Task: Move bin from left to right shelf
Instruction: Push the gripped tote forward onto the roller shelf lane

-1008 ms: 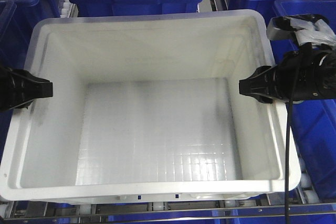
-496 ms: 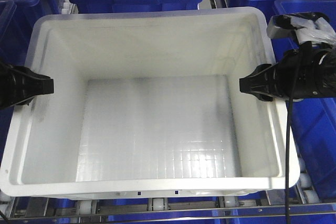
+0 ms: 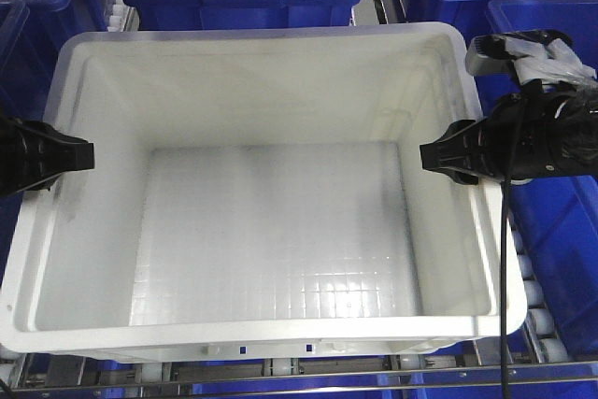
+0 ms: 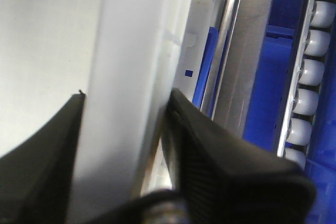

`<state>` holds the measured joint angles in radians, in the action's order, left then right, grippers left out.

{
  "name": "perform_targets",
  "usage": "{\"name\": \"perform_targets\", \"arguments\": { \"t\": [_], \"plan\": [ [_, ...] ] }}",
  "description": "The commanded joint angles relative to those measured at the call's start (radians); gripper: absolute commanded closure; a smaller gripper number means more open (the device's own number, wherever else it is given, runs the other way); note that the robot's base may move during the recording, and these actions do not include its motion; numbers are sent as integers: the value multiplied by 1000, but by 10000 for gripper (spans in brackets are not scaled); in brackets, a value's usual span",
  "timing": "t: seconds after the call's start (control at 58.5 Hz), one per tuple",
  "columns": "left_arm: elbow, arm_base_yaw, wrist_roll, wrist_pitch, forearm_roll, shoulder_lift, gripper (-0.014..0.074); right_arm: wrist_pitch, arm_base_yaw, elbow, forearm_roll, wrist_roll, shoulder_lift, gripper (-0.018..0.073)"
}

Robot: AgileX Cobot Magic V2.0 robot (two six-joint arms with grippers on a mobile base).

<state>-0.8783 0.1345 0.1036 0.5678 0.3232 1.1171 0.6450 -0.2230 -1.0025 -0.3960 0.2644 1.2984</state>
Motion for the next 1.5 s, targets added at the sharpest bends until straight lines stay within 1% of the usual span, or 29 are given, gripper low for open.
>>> {"name": "perform_targets", "arguments": {
  "t": [0.0, 0.256, 0.427, 0.701, 0.786, 0.94, 1.162, 1.282, 1.384, 1.487],
  "plan": [
    [-41, 6, 22, -107, 15, -25, 603, -122, 4, -43, -9, 15, -33, 564],
    [-41, 6, 21, -107, 15, -25, 601, -134, 4, -43, -4, 18, -33, 560],
    [-41, 6, 21, -107, 16, -25, 592, -137, 4, -43, -2, 45, -33, 554],
    [-41, 6, 21, -107, 16, -25, 571, -136, 4, -43, -3, 45, -33, 515],
    [-41, 6, 21, -107, 15, -25, 548, -137, 4, -43, -3, 45, -33, 481],
    [-41, 6, 22, -107, 15, -25, 499, -139, 4, -43, -2, 45, -33, 385],
    [-41, 6, 22, -119, 13, -25, 409, -151, 4, -43, -1, 50, -33, 192],
    [-41, 6, 22, -123, 13, -25, 376, -159, 4, -43, -1, 57, -33, 109],
    [-41, 6, 22, -126, 13, -25, 358, -159, 4, -43, -1, 57, -33, 71],
    [-41, 6, 23, -138, 13, -25, 347, -159, 4, -43, -1, 57, -33, 60]
  ]
}}
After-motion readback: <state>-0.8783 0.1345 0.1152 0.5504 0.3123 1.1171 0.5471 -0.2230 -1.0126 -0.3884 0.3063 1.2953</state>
